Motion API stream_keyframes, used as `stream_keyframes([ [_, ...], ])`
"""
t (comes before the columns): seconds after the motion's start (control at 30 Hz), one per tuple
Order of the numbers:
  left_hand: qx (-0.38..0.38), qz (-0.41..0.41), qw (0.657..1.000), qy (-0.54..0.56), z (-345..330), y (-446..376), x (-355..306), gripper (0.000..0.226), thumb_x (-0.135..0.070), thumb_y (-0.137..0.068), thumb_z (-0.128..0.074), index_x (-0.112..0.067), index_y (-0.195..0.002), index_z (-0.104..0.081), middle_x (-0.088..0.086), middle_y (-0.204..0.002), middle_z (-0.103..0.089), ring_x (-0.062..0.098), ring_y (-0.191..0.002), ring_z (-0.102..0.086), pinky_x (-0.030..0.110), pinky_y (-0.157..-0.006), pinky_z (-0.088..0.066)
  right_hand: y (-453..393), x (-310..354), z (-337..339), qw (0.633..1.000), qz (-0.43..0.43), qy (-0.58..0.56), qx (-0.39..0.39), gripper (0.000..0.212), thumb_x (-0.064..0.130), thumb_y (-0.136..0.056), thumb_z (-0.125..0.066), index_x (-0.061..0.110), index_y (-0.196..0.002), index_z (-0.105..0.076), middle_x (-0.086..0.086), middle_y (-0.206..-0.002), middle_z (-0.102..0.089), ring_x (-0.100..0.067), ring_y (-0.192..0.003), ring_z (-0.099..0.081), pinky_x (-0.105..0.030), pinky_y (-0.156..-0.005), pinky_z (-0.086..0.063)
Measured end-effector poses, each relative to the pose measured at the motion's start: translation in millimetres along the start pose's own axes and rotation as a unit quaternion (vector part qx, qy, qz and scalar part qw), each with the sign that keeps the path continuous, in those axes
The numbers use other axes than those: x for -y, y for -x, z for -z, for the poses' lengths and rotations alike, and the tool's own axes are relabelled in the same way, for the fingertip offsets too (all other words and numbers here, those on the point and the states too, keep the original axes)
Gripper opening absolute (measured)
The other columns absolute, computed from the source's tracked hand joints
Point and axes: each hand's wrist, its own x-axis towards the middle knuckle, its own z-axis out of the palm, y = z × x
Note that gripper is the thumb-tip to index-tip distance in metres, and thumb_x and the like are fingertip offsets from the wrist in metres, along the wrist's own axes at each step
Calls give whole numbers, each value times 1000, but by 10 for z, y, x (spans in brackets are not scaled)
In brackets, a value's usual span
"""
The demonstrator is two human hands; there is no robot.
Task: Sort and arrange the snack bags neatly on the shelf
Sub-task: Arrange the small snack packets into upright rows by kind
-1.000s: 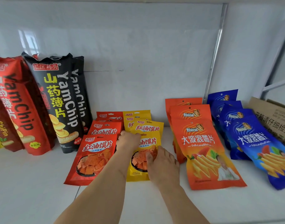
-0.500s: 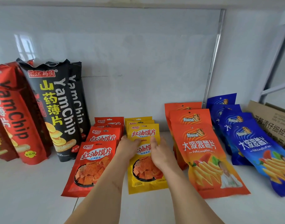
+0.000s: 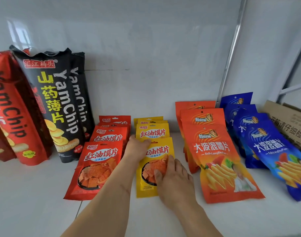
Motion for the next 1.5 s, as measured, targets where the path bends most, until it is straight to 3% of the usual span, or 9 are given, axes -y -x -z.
stream_keyframes([
  [0.07, 3, -1, 1000, -1, -57, -3, -28, 52, -35, -92, -66, -12, -134, -45, 8, -121, -64, 21, -90, -67, 29, -63, -55, -15, -23, -29, 1000, -7, 9, -4, 69, 54, -102, -21, 19, -157, 0, -5, -165, -8, -23, -151, -10, -40, -118, -15],
  [0.3, 6, -11, 1000, -7, -214, -54, -84, 49, -39, -87, -70, -11, -124, -53, 7, -116, -66, 26, -97, -69, 46, -86, -58, -115, -33, -60, 999, -25, 24, -33, 67, 51, -103, -19, 12, -157, -6, -7, -165, -5, -25, -151, -10, -40, -118, -15],
  [0.67, 12, -21, 999, -28, -264, -142, 1, 41, -42, -84, -72, -19, -116, -61, 5, -113, -68, 27, -97, -69, 47, -87, -58, -121, -27, -56, 998, -41, 34, -36, 66, 50, -104, -20, 12, -156, -11, -5, -164, -14, -22, -150, -13, -40, -119, -15],
  [0.87, 17, -40, 996, -74, -208, 50, -95, 44, -40, -89, -61, -8, -119, -60, 8, -114, -68, 29, -100, -67, 37, -80, -55, -81, -22, -74, 995, -39, 42, -77, 66, 51, -103, -23, 13, -156, -15, -3, -164, -15, -20, -150, -14, -40, -117, -18],
  [0.97, -1, -68, 992, -107, -102, 271, -176, 44, -35, -92, -57, -1, -119, -54, 11, -120, -63, 31, -104, -63, 38, -78, -50, -38, -17, -69, 993, -32, 49, -101, 65, 51, -103, -24, 14, -155, -20, -5, -163, -18, -22, -149, -17, -41, -116, -21],
  [1.13, -59, -138, 973, -176, 323, 644, -219, 48, -29, -97, -51, -5, -138, -46, 13, -139, -51, 33, -127, -48, 42, -103, -42, 15, -6, -13, 990, -5, 36, -137, 62, 50, -103, -26, 15, -153, -28, -6, -162, -21, -23, -149, -18, -42, -116, -21],
  [1.23, -131, -158, 955, -215, 647, 743, -90, 52, -31, -97, -51, -10, -143, -46, 12, -145, -48, 33, -135, -40, 42, -112, -32, 24, 45, 17, 977, 51, -7, -205, 53, 44, -102, -38, 13, -144, -44, -9, -155, -36, -28, -144, -30, -44, -112, -27],
  [1.37, -212, -117, 930, -275, 1024, 850, 155, 56, -37, -96, -50, -14, -147, -41, 9, -152, -41, 33, -144, -26, 48, -117, -24, 13, 285, 15, 960, 123, -91, -233, 48, 39, -101, -45, 8, -136, -53, -12, -146, -49, -32, -135, -42, -47, -109, -35],
  [1.5, -200, -33, 952, -230, 1253, 805, 330, 60, -40, -94, -55, -12, -144, -39, 11, -148, -42, 35, -139, -34, 49, -114, -30, 16, 627, 5, 963, 161, -157, -151, 51, 39, -103, -41, 7, -142, -44, -12, -145, -47, -28, -135, -42, -37, -109, -34],
])
